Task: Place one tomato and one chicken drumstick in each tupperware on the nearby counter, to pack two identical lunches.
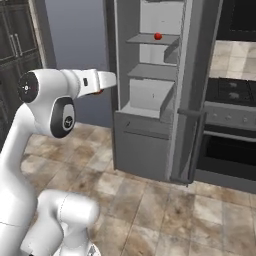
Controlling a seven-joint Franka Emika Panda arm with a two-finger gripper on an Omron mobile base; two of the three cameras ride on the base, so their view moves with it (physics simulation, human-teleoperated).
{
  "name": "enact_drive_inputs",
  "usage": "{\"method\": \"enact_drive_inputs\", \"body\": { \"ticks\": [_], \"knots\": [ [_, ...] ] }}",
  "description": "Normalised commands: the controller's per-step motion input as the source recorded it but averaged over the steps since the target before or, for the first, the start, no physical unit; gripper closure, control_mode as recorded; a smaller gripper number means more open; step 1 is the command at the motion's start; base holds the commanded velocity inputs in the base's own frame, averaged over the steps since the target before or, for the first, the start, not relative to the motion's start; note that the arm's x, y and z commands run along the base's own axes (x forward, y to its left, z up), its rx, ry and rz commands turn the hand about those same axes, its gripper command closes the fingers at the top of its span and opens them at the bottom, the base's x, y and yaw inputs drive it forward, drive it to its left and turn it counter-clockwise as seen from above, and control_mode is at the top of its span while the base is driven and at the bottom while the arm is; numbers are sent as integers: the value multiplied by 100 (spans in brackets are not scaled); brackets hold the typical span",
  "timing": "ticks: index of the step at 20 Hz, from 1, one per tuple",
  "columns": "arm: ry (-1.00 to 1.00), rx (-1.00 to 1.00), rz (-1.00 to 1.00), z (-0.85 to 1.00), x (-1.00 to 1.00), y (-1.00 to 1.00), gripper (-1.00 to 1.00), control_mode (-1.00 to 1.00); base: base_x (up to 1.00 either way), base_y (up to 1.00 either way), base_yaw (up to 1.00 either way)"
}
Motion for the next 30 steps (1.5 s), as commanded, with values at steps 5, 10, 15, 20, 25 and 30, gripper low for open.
{"method": "enact_drive_inputs", "body": {
  "ticks": [5, 10, 15, 20, 25, 30],
  "knots": [
    [0, 0, 0, 0, 0, 0, 100, 100, -50, -73, -3],
    [0, 0, 0, 0, 0, 0, 100, 100, -17, -85, -7],
    [0, 0, 0, 0, 0, 0, 100, 100, -8, -97, -16],
    [0, 0, 0, 0, 0, 0, 100, 100, -4, -87, -27],
    [0, 0, 0, 0, 0, 0, 100, 100, -4, -81, -31],
    [0, 0, 0, 0, 0, 0, 100, 100, -5, -79, -33]
  ]
}}
